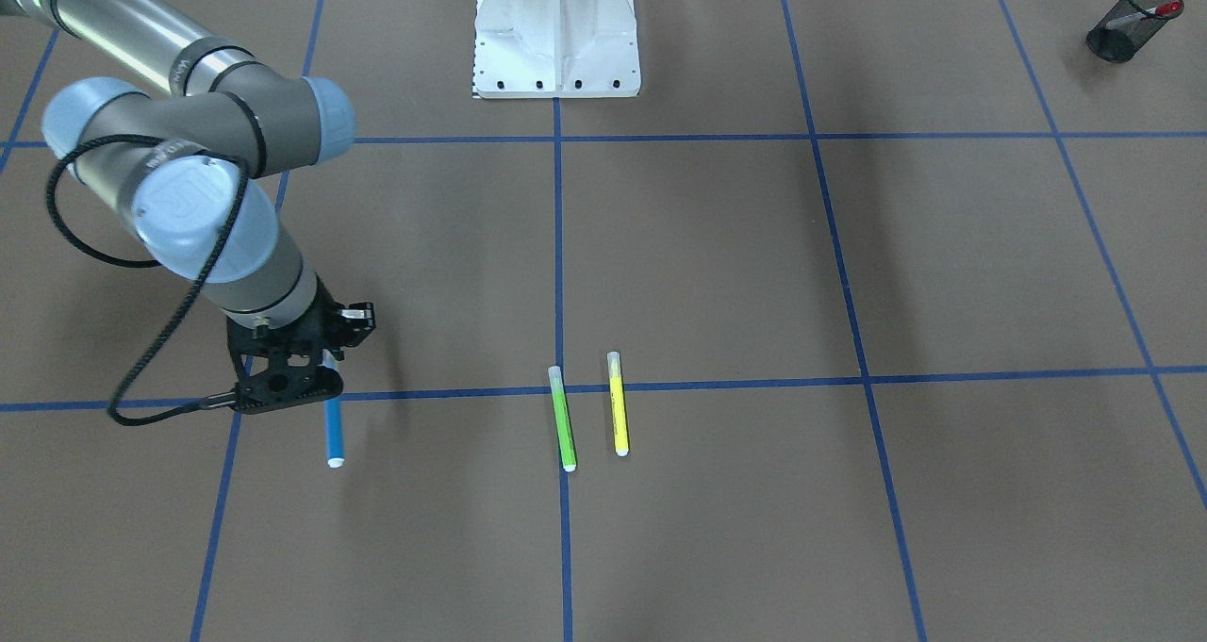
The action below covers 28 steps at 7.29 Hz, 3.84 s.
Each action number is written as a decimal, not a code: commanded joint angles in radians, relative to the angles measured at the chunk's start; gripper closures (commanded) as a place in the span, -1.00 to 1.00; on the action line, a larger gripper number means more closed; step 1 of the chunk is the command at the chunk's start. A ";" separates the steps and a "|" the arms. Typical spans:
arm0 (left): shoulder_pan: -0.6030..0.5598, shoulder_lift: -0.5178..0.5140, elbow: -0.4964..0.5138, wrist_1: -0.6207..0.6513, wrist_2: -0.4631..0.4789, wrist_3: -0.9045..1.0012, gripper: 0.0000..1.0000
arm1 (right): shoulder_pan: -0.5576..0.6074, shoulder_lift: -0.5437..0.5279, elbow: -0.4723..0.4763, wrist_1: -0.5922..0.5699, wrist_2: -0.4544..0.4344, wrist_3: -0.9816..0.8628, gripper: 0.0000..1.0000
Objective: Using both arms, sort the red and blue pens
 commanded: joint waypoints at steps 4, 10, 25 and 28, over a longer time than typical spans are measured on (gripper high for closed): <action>0.000 0.000 0.000 -0.001 -0.002 0.000 -0.99 | 0.213 -0.411 0.270 -0.178 -0.201 -0.639 1.00; 0.000 0.009 -0.001 -0.001 -0.002 0.004 -0.99 | 0.541 -0.890 0.479 -0.157 -0.394 -1.499 1.00; 0.000 0.057 -0.002 -0.124 -0.017 0.004 -0.99 | 0.544 -1.389 0.467 -0.277 -0.418 -1.635 1.00; 0.000 0.058 -0.002 -0.124 -0.017 0.004 -0.99 | 0.544 -1.394 0.444 -0.293 -0.349 -1.557 1.00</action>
